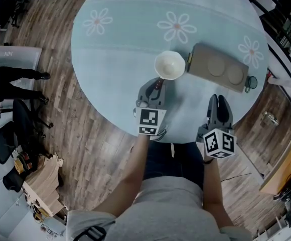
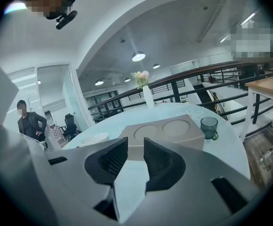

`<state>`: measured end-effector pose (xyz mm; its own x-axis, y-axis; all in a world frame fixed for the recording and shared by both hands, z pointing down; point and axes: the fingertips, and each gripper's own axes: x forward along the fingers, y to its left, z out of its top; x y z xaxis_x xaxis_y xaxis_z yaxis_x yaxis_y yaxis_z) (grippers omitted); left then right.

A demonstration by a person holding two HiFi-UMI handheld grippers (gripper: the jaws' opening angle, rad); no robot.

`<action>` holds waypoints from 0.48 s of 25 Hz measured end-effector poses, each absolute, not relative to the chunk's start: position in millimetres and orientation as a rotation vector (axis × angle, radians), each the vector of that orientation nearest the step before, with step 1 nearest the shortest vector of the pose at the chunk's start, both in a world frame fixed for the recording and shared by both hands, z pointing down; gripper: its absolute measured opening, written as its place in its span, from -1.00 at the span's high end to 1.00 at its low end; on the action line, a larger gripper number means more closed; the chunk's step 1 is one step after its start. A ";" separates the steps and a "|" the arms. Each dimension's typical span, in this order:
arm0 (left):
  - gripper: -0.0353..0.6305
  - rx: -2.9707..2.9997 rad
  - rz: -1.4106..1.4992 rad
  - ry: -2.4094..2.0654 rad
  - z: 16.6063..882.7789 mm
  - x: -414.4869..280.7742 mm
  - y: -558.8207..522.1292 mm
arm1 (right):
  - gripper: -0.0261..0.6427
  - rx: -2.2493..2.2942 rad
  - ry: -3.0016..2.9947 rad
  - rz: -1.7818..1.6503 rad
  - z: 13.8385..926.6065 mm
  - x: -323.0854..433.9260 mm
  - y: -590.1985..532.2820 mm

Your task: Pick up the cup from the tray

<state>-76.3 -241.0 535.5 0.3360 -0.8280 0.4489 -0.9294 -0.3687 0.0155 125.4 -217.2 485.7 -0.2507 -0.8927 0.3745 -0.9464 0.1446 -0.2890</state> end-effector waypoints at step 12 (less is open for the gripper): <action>0.78 2.372 0.516 -1.613 546.1 -77.4 -231.6 | 0.62 1.835 -2.293 0.716 485.3 119.6 -212.0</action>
